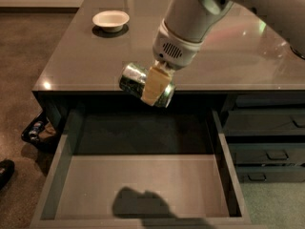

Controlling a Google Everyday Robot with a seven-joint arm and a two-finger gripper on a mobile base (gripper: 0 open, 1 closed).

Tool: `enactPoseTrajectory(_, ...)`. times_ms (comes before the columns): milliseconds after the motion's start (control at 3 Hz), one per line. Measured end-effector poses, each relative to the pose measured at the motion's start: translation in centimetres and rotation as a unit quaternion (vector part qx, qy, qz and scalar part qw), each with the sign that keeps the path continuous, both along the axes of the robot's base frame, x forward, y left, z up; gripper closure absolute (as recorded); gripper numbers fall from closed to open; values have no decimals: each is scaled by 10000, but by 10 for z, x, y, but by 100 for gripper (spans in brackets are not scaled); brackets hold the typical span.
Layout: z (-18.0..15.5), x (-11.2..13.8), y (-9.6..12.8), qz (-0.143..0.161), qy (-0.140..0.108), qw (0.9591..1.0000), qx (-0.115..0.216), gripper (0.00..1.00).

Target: Place green can into top drawer

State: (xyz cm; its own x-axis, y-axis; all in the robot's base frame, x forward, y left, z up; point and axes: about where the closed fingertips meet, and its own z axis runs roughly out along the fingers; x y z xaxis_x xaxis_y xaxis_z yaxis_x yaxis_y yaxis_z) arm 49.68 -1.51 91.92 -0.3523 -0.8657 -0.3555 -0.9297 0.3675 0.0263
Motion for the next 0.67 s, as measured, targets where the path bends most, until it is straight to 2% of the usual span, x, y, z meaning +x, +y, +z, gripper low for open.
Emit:
enactPoseTrajectory(333, -39, -13, -20, -420, 393, 9981, -209, 100)
enactPoseTrajectory(667, -45, -16, -21, -531, 481, 9971, -244, 100)
